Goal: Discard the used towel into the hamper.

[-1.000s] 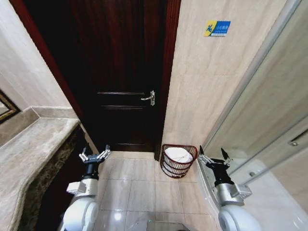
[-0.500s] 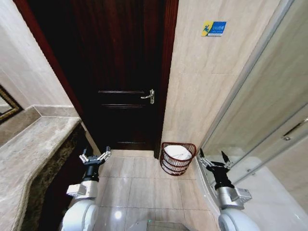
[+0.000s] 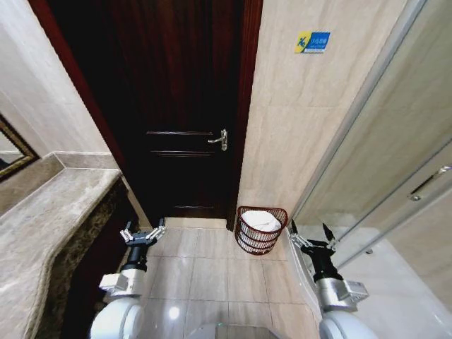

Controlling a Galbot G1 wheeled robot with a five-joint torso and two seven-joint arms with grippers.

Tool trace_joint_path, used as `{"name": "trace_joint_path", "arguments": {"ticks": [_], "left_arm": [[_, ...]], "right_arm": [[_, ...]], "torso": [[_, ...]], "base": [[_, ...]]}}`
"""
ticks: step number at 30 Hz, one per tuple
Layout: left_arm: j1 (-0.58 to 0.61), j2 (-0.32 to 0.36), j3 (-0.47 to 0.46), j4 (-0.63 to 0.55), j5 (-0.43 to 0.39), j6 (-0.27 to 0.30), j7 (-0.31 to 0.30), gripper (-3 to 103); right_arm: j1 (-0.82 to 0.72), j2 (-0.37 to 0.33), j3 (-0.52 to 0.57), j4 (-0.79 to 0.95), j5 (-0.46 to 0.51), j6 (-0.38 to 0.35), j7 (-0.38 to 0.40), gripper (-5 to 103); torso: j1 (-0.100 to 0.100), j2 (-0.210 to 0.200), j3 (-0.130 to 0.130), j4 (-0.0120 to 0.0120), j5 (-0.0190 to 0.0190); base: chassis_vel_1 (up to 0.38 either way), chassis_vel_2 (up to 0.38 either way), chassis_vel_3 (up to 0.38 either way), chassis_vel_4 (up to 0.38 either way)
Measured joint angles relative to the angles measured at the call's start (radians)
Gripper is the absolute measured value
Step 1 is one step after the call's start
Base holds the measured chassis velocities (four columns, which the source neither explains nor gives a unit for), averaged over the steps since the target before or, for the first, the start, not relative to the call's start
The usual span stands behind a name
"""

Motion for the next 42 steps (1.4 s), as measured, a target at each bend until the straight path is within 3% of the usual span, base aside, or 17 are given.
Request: {"name": "trace_joint_path", "arguments": {"ticks": [14,42], "left_arm": [[0.015,-0.003,0.003,-0.019,0.089,-0.018,-0.005,100],[0.016,0.006,0.007,0.004,0.089,-0.032,-0.006,100]], "right_arm": [[-0.020,0.019,-0.007,-0.003,-0.033,0.033,-0.017,100],[-0.027,0.017,-0.028,-0.036,-0.055,0.062,-0.035,100]], "torso": [[0.000,0.000,0.000,0.0000,0.0001],[0.000,0.000,0.000,0.0000,0.0000]], "base": [[0.065,-0.060,-0.069,0.063],[0.095,-0.098,-0.092,0.092]]}}
